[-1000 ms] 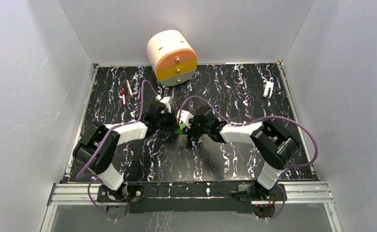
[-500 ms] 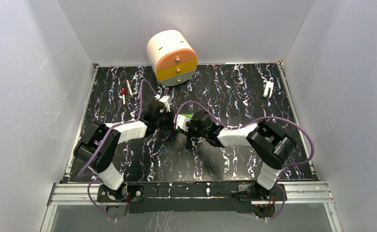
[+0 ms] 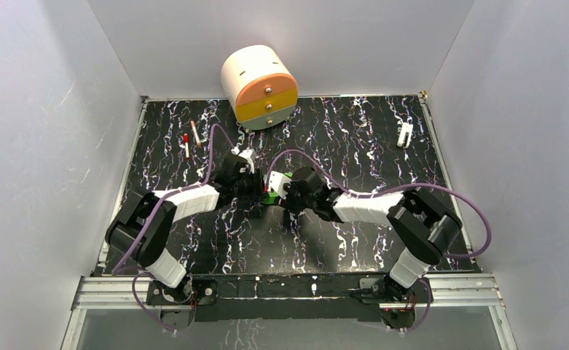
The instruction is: Fold the paper box
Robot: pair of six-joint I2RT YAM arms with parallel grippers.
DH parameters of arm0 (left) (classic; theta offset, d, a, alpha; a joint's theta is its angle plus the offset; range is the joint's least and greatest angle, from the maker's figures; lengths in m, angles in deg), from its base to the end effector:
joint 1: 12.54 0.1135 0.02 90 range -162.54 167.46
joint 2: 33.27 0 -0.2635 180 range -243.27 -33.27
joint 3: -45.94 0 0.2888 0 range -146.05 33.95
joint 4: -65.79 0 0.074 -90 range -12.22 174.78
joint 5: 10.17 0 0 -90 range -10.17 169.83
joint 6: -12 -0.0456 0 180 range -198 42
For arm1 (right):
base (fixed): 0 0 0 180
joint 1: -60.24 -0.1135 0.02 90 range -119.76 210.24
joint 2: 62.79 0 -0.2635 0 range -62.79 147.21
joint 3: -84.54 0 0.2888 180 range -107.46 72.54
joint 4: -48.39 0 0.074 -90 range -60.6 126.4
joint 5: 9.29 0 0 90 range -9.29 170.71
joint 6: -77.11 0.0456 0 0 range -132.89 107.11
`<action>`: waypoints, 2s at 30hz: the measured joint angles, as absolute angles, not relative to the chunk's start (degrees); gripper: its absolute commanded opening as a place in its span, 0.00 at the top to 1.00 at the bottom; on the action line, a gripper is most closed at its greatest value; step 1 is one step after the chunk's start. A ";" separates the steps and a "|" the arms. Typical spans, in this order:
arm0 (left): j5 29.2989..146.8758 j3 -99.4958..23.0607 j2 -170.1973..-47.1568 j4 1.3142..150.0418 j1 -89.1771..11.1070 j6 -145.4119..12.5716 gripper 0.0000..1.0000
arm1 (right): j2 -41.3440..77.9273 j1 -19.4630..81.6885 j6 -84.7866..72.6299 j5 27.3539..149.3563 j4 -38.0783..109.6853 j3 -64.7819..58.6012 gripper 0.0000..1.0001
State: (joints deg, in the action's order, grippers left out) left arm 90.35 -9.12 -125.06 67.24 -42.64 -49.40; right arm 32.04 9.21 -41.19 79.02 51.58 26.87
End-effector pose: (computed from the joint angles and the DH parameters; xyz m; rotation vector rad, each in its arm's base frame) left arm 0.3013 -0.1843 0.1307 0.1348 2.3311 -0.7426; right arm 0.2347 0.2880 0.1348 -1.3719 1.6812 0.1961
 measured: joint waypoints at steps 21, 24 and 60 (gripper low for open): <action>91.12 -12.09 -127.09 68.33 -36.22 -46.67 0.39 | 21.35 7.84 -46.39 77.97 50.53 34.70 0.10; 92.86 -14.87 -130.48 67.85 -35.12 -46.80 0.39 | 21.87 5.70 -51.11 76.42 53.20 37.04 0.10; 100.23 -21.29 -137.04 68.44 -33.62 -49.25 0.49 | 45.59 -4.16 -86.23 52.31 97.89 42.33 0.82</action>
